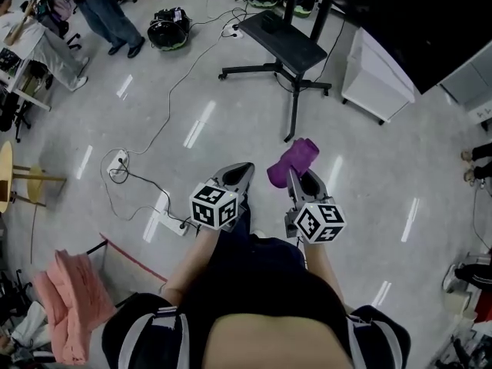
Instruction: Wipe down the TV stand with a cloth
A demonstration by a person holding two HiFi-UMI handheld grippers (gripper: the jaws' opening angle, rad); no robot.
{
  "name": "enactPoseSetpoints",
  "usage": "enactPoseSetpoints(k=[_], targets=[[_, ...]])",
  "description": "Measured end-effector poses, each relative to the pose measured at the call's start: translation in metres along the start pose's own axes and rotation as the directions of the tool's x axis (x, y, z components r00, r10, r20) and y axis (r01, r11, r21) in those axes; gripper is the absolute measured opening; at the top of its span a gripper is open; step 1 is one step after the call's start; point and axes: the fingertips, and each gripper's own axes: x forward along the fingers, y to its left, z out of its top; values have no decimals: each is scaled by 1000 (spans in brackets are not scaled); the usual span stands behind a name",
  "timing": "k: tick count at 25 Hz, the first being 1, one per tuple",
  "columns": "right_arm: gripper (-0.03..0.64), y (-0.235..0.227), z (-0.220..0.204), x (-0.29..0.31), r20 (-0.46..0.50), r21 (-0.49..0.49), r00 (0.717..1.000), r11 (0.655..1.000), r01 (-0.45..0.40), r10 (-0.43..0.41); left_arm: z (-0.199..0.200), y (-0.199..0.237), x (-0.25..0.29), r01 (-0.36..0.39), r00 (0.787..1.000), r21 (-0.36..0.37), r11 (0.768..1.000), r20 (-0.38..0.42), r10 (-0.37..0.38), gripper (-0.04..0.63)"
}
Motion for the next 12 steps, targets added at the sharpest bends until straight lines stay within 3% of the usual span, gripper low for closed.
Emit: enactPoseSetpoints(k=[12], targets=[[106,-9,37,82,-2,1,999,999,47,-47,55,66,45,31,999,12,999,-33,-30,8]])
